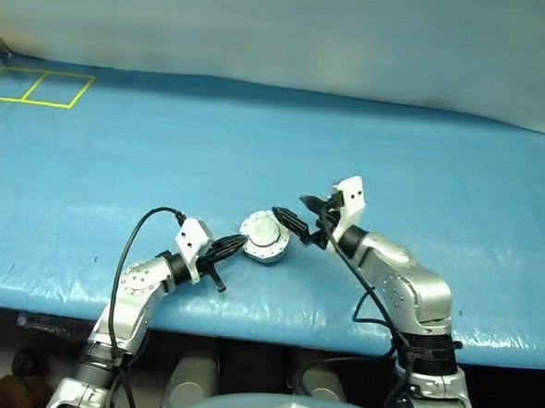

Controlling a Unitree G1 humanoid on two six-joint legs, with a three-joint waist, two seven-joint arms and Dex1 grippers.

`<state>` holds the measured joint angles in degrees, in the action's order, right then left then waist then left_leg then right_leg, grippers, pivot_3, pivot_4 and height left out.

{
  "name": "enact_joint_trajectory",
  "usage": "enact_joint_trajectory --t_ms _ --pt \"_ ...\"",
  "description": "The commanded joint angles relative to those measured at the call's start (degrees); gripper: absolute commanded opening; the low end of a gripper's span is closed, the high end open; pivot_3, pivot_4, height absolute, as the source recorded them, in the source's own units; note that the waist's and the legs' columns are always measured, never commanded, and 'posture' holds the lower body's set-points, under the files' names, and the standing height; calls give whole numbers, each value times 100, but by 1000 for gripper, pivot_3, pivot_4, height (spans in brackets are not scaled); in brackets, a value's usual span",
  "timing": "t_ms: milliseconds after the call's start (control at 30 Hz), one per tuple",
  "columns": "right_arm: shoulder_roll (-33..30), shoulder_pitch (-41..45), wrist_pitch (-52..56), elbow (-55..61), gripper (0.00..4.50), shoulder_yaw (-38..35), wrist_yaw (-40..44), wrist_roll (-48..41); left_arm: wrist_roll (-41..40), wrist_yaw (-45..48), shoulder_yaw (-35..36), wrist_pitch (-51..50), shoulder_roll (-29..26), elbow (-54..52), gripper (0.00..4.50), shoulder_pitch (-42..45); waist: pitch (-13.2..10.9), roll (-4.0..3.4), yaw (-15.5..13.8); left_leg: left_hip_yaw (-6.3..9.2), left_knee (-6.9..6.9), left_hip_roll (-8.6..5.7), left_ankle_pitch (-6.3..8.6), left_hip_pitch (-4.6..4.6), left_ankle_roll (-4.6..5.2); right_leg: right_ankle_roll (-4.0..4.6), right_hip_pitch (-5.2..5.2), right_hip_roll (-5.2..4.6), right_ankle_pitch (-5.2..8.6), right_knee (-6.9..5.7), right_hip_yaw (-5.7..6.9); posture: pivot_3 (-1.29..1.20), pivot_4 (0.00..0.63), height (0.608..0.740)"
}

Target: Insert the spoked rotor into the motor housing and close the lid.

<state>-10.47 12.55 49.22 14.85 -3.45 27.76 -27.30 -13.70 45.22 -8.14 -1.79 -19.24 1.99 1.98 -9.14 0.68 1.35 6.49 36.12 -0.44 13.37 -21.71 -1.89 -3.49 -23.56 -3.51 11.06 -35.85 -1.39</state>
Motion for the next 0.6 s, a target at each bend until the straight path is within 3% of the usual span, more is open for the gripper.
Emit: enact_joint_trajectory --t_ms 33,300,567,600 --pt "265 -166 867 113 4485 -703 -205 -989 55 46 -101 -7 4 16 0 -55 -1 -2 5 0 -2 0 0 0 0 1 -2 0 0 0 0 0 150 740" --pt "737 -332 1737 -188 4485 -1219 -585 -1956 76 62 -114 50 -14 56 0 -29 -3 -6 24 -2 -4 2 0 0 0 2 -3 1 2 -1 0 0 150 740" --pt "1045 -279 1904 -636 4485 -1336 -840 -2392 99 45 -109 108 -26 83 0 -36 -3 -7 26 -2 -6 2 0 -3 0 1 -6 1 2 1 0 0 150 740" --pt "1067 -275 1907 -676 4312 -1358 -866 -2440 99 44 -108 113 -27 87 0 -40 -4 -8 26 -2 -6 2 0 -2 0 1 -6 1 2 1 0 0 150 740"
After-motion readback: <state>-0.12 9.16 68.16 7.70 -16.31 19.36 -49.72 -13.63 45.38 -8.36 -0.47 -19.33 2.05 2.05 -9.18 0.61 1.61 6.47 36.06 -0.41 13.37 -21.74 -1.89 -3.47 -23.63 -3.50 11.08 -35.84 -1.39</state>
